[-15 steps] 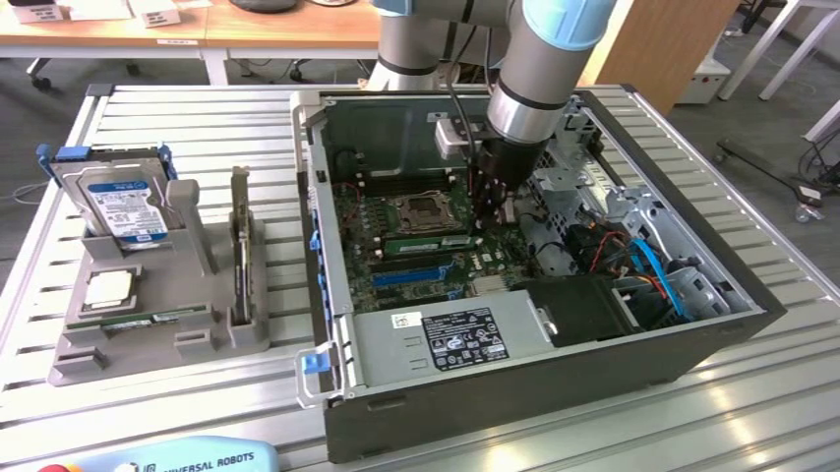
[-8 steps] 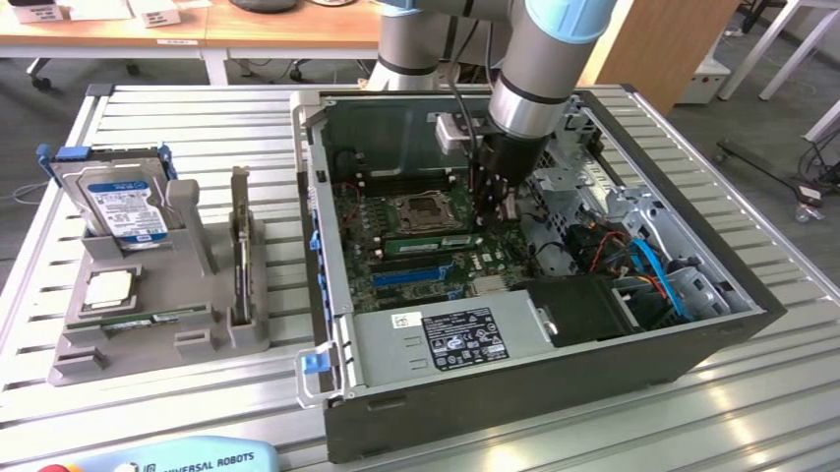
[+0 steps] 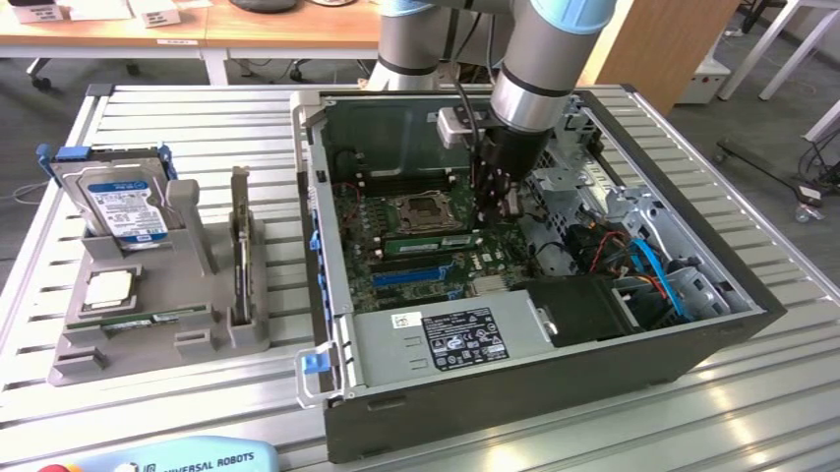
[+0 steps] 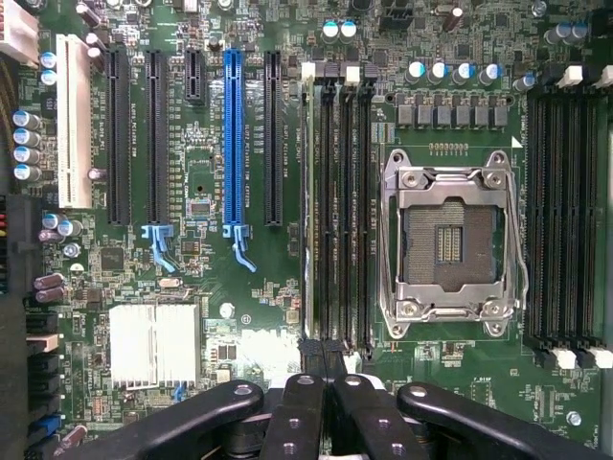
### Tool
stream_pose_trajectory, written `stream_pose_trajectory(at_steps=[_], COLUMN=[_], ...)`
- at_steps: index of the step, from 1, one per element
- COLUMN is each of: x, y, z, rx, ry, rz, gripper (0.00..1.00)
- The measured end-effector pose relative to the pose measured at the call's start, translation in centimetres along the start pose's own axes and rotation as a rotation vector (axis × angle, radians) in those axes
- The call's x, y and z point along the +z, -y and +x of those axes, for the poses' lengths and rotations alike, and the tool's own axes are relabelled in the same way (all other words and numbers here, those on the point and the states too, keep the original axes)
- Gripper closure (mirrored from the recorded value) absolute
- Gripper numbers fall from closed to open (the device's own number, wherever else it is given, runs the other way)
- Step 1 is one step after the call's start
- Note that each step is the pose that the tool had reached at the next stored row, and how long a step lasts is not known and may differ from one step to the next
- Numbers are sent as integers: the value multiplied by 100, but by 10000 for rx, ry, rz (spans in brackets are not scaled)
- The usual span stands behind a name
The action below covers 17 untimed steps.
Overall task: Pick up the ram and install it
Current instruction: 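Press down the ram until it locks into place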
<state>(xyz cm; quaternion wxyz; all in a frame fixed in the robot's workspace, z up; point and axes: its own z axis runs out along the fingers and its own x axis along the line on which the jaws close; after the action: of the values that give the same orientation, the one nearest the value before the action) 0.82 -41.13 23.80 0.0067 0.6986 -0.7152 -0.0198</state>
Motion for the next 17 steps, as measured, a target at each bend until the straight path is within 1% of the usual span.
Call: stream_pose_trajectory(at_steps=[3, 5, 7, 17], x=[-1, -1, 2, 20], y=[0, -22, -77, -410], z=[0, 1, 3, 9], rx=[0, 0, 0, 2], ry=[-2, -4, -4, -2], rz=[-1, -1, -1, 0], gripper=[90, 90, 90, 90])
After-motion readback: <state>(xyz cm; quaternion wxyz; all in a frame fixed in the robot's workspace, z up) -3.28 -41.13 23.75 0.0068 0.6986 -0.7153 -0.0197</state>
